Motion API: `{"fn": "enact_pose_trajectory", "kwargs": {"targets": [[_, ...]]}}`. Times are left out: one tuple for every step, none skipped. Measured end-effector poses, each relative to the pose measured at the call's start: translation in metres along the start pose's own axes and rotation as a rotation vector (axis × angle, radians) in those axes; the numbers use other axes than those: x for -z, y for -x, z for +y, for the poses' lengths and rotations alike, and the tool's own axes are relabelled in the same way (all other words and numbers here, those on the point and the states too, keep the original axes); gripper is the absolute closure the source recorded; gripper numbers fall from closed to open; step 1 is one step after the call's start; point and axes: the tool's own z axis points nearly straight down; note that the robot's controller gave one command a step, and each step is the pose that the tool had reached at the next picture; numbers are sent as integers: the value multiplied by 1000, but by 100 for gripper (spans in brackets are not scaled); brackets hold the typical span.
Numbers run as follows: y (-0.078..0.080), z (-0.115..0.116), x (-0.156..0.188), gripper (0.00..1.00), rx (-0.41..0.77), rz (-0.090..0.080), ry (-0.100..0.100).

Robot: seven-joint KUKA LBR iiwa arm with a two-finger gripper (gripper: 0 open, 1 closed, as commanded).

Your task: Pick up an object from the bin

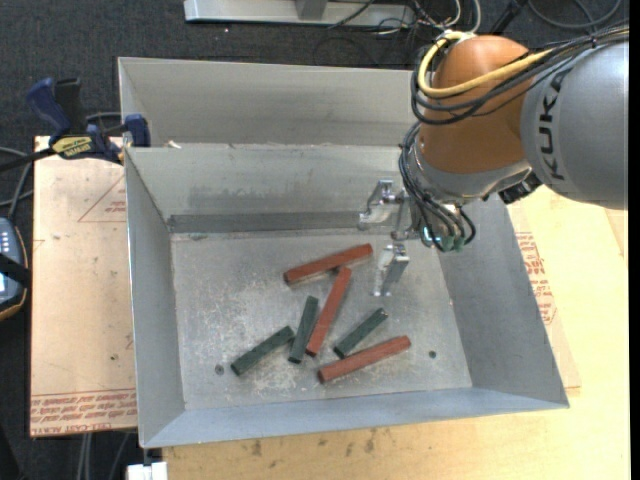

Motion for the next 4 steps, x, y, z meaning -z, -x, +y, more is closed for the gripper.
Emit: {"fn": "enact_pose_trajectory", "kwargs": {"targets": [[2, 0, 4, 0, 0, -7, 0], [14, -6, -38, 0, 73, -13, 0], [35, 34, -112, 100, 140, -10, 1], [35, 34, -112, 100, 140, -10, 1]]}}
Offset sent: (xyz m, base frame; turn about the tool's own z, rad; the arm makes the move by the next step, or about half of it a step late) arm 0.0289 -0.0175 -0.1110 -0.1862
